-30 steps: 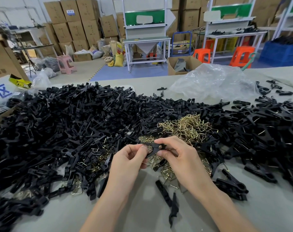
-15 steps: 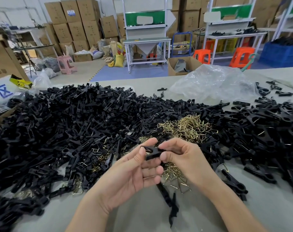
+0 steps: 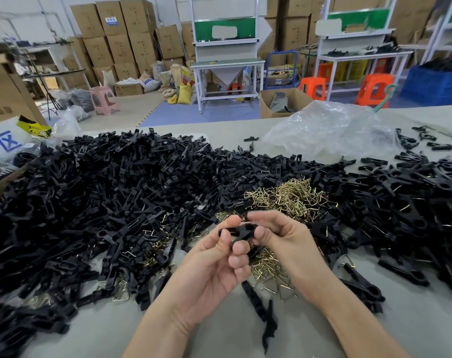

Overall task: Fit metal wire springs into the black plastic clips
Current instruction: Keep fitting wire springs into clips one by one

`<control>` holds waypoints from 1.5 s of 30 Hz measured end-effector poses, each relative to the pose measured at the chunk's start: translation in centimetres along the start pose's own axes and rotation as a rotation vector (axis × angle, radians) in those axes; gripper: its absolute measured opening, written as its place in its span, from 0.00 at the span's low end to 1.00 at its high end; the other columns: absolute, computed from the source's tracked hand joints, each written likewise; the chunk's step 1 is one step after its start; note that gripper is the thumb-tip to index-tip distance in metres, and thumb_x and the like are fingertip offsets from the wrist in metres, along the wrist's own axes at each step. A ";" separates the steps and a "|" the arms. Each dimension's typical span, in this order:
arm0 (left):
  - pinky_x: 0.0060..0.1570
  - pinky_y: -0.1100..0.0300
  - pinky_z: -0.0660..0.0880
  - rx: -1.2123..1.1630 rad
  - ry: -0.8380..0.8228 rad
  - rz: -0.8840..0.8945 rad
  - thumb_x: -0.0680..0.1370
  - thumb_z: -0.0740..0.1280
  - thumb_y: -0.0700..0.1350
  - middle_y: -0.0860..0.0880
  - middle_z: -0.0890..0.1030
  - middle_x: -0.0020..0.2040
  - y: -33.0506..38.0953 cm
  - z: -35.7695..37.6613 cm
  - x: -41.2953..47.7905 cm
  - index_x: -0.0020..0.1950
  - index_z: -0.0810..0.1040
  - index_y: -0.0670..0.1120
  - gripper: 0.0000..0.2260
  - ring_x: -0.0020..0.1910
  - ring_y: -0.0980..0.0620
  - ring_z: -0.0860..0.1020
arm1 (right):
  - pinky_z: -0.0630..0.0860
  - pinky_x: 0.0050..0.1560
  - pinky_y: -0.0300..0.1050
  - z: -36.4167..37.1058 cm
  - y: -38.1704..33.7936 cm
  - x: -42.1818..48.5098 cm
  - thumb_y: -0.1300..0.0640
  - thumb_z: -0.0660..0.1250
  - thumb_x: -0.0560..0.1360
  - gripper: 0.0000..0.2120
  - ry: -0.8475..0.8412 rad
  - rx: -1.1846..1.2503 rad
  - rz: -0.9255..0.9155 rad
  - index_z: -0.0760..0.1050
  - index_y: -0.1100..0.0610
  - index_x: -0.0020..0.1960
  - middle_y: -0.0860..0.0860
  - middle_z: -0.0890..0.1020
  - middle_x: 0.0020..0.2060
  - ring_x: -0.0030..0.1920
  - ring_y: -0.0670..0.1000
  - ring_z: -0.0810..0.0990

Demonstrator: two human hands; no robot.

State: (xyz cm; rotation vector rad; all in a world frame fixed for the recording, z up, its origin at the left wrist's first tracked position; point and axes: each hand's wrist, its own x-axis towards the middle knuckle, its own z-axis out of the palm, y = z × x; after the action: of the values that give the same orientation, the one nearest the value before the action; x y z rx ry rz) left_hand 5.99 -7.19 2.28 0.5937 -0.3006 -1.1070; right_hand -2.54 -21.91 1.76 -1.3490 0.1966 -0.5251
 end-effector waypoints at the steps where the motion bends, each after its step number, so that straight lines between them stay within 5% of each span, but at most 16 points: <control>1: 0.34 0.60 0.74 0.000 -0.004 0.001 0.74 0.70 0.42 0.46 0.75 0.37 -0.1 0.0 0.0 0.54 0.85 0.46 0.10 0.31 0.54 0.72 | 0.79 0.48 0.36 0.0 0.0 0.1 0.57 0.74 0.69 0.12 -0.001 0.029 0.010 0.86 0.49 0.53 0.53 0.87 0.43 0.40 0.46 0.83; 18: 0.32 0.58 0.74 -0.001 0.027 -0.039 0.80 0.64 0.40 0.45 0.75 0.34 -0.3 -0.6 0.0 0.51 0.85 0.46 0.10 0.28 0.53 0.71 | 0.79 0.45 0.37 -0.5 0.3 0.2 0.60 0.74 0.67 0.19 -0.002 0.020 -0.003 0.77 0.59 0.56 0.51 0.84 0.33 0.36 0.47 0.82; 28: 0.24 0.60 0.70 -0.040 0.219 -0.070 0.82 0.59 0.36 0.47 0.71 0.29 -1.0 -0.2 0.3 0.49 0.80 0.45 0.11 0.22 0.54 0.67 | 0.79 0.46 0.38 -0.7 1.0 0.3 0.55 0.76 0.68 0.18 0.010 -0.120 -0.024 0.78 0.54 0.57 0.58 0.87 0.41 0.40 0.50 0.85; 37: 0.26 0.62 0.72 -0.108 0.165 -0.009 0.74 0.67 0.41 0.48 0.73 0.33 -0.7 0.4 0.9 0.48 0.87 0.46 0.10 0.25 0.57 0.69 | 0.80 0.54 0.40 -0.6 0.5 0.3 0.55 0.73 0.71 0.16 -0.021 -0.098 0.008 0.81 0.51 0.59 0.54 0.87 0.45 0.45 0.49 0.84; 45: 0.31 0.64 0.76 0.143 0.229 0.015 0.78 0.64 0.50 0.50 0.76 0.35 -0.4 0.1 0.8 0.65 0.78 0.46 0.17 0.29 0.57 0.73 | 0.78 0.54 0.36 -0.9 -0.1 -0.3 0.58 0.73 0.77 0.16 0.019 -0.162 0.022 0.82 0.40 0.59 0.48 0.86 0.46 0.48 0.46 0.84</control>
State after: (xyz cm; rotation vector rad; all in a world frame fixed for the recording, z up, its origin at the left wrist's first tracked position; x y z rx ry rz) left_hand 5.98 -8.11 2.12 0.8372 -0.1860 -0.9973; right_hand -3.18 -22.61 1.58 -1.4982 0.2738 -0.5120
